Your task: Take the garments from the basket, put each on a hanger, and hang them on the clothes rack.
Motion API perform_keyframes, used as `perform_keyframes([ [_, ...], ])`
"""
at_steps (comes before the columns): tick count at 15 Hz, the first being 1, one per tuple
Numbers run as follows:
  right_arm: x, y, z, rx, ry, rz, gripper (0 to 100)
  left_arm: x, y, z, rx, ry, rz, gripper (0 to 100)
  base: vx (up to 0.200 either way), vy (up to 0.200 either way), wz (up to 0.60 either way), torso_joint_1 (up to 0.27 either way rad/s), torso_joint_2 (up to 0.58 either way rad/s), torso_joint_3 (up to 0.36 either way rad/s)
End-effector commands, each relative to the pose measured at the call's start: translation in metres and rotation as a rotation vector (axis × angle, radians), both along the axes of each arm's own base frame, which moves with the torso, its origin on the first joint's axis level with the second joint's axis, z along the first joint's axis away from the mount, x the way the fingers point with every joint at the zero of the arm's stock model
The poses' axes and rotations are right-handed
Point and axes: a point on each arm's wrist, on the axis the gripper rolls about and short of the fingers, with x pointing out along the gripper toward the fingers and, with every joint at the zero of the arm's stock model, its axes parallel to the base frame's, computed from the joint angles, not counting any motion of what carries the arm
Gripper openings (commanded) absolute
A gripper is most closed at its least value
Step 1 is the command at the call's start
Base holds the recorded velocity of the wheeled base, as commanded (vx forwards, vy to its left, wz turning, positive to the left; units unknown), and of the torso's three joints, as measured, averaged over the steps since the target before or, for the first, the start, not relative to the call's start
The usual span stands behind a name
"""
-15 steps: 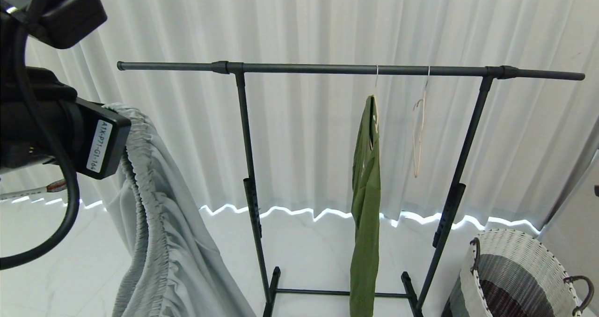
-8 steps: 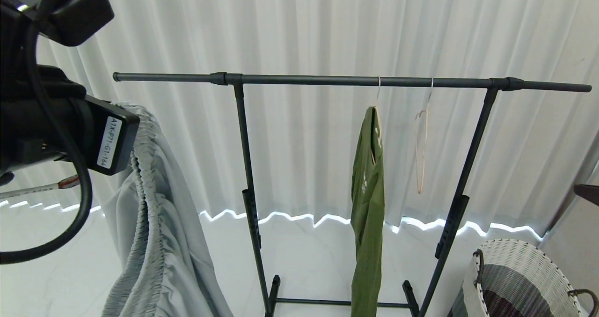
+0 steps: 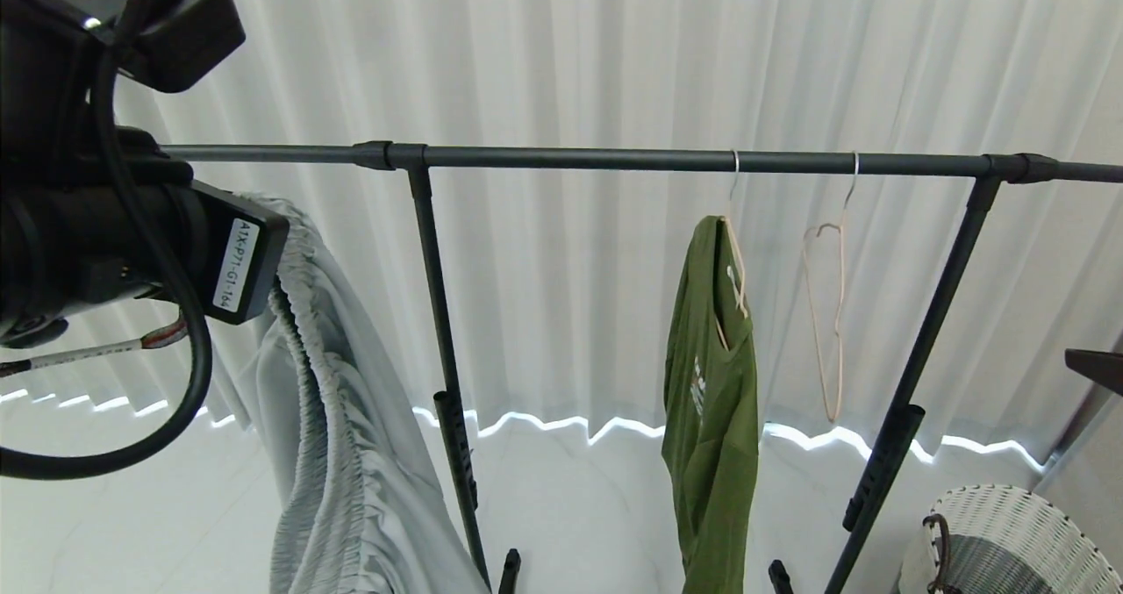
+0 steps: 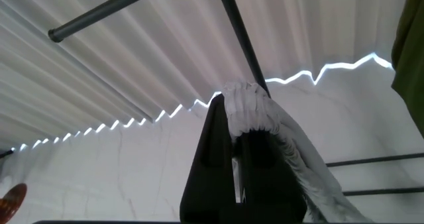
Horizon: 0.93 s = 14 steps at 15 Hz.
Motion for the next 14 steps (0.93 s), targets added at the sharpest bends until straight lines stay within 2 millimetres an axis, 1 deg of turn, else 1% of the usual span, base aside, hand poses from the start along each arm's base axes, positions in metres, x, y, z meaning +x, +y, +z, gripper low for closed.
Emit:
perform_keyframes([
  [1,0.005,0.0,-0.003,0.003,0.014,-0.002,100,0.001,0.0,0.0,0.002,0.002,0.003,0,0.2,0.0,0.0,0.007,0.0,0.002],
  [5,0.026,0.0,-0.01,0.021,0.031,-0.015,100,0.0,0.0,-0.008,-0.001,0.019,0.009,0,0.2,0.0,0.0,0.004,0.0,-0.001],
  [7,0.047,0.006,-0.016,0.063,0.057,-0.027,100,-0.002,0.002,-0.014,0.013,0.035,0.009,0,0.0,0.0,0.0,0.0,0.0,0.0],
  [9,0.067,0.023,-0.022,0.121,0.06,0.002,100,-0.004,0.004,-0.017,0.019,0.042,0.009,0,0.0,0.0,0.0,0.0,0.0,0.0],
  [12,0.093,0.057,-0.029,0.213,0.087,0.055,100,-0.005,0.005,-0.022,0.021,0.047,0.007,0,0.0,0.0,0.0,0.0,0.0,0.0],
  [14,0.109,0.075,-0.035,0.248,0.126,0.062,100,-0.002,0.002,-0.027,-0.006,0.019,0.006,0,0.0,0.0,0.0,0.0,0.0,0.0],
])
